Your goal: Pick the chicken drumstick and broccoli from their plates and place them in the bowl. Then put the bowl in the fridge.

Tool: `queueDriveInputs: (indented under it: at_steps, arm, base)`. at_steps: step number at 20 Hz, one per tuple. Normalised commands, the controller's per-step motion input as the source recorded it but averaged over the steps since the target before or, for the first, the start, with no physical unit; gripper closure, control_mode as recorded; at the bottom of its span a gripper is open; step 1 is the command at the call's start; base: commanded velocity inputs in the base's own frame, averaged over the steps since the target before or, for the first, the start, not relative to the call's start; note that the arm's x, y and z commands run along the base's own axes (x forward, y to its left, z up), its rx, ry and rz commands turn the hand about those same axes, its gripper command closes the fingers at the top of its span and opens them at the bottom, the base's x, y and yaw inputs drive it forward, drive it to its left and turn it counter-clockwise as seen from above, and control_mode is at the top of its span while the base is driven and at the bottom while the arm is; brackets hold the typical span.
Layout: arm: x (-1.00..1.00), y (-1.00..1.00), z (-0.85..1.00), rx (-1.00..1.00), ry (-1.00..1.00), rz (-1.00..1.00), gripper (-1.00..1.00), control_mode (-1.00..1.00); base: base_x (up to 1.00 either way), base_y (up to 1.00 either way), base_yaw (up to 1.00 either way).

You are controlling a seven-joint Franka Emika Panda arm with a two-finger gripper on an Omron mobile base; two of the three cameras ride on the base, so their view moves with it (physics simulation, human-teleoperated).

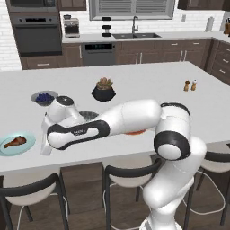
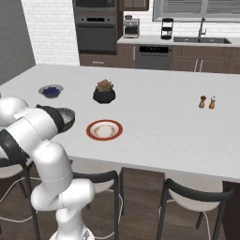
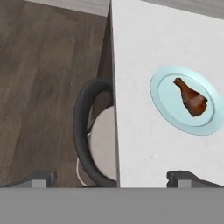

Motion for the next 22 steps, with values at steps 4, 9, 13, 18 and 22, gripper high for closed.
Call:
queueDriveInputs:
  at_steps: [4,9,13,18,22]
  arm:
    - [0.23,0.06,0.14,-0.03,0.19,0.11,-1.0,-1.0]
    - [0.08,0.39,0.02,-0.11,0.08,0.07,-1.0,-1.0]
    - [0.41,0.53,0.0,-0.18,0.13,0.03,-1.0,-1.0]
    - [0.45,0.02,0.01,-0.01,0.08,0.09,-1.0,-1.0]
    - [0.0,0.25,-0.07,-0.06,-0.03,0.11,-1.0,-1.0]
  base:
    - [0.0,0.0,0.0]
    - [0.0,0.0,0.0]
    - [0.0,0.0,0.0]
    - [0.0,0.0,0.0]
    - [0.0,0.0,0.0]
